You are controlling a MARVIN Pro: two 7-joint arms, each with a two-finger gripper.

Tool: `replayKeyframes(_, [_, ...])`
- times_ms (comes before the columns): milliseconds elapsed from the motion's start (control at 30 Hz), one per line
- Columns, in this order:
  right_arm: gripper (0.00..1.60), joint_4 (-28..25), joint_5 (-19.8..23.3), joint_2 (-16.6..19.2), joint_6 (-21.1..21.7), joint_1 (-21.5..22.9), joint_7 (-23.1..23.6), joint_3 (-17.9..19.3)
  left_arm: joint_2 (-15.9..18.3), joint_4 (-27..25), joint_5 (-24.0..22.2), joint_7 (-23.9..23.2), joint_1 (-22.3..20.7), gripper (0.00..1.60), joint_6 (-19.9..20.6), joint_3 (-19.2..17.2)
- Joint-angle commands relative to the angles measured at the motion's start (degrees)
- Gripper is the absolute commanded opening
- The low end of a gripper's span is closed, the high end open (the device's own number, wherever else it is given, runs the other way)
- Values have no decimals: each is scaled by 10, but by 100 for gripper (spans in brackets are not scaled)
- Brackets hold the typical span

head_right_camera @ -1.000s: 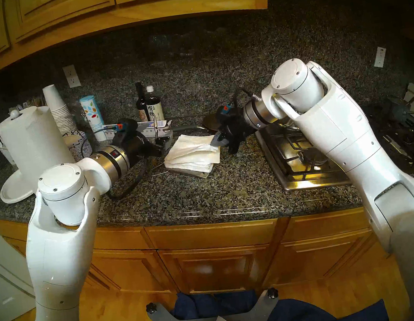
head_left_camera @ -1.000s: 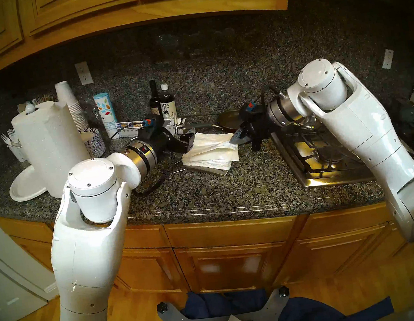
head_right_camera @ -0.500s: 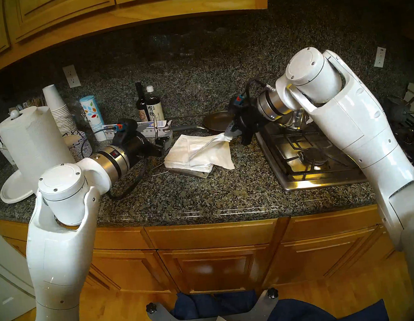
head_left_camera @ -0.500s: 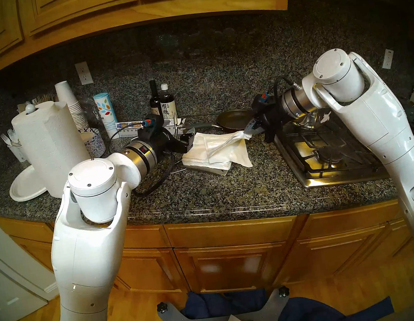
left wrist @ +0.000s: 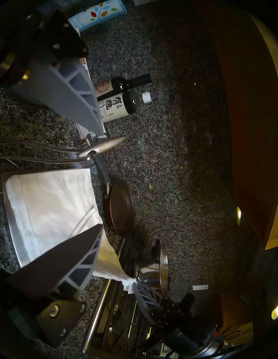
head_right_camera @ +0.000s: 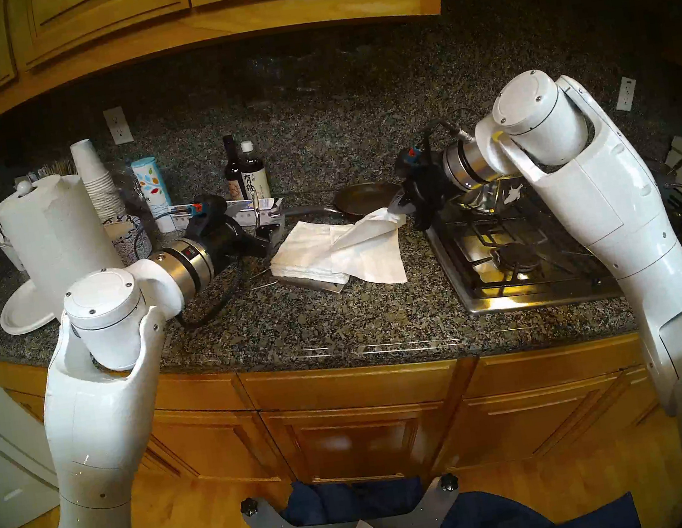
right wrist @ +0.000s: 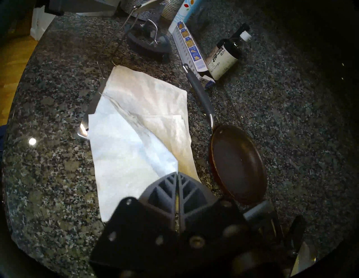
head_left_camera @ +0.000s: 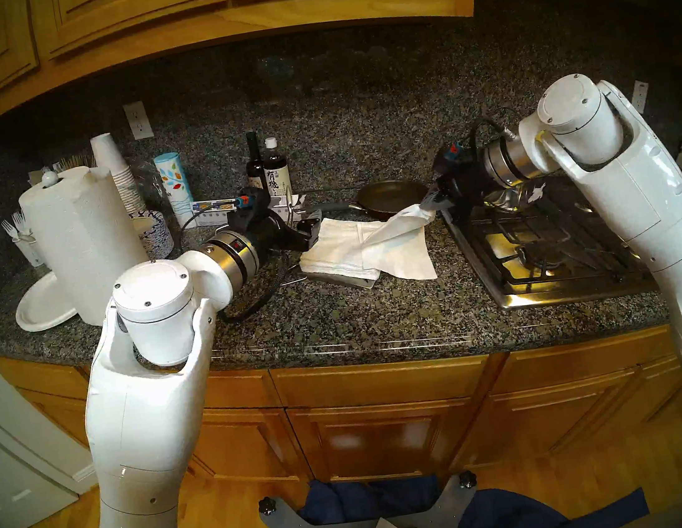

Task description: Take napkin out of napkin holder

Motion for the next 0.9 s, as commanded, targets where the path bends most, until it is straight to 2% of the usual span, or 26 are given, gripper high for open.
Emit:
replayKeyframes(0, [0, -19, 8, 23, 3, 3, 1, 28, -2, -12, 0, -1, -20, 160, -10, 2])
replayKeyframes(133, [0, -17, 17, 14, 2, -5, 7, 17, -3, -11, 0, -2, -21, 160, -11, 3])
replayKeyframes(233, [0, -9, 18, 0, -3, -11, -6, 7, -3, -12, 0, -1, -22, 160, -11, 4])
replayKeyframes(600, [0, 19, 5, -43, -26, 34, -28, -14, -2, -19, 2, 4, -14, 160, -8, 0])
replayKeyframes(767, [0, 25, -2, -42, -30, 44, -22, -18, -1, -22, 2, 7, -11, 160, -8, -2])
replayKeyframes(867, [0, 20, -7, -32, -27, 42, -30, -7, -1, -23, 1, 7, -11, 160, -7, -1])
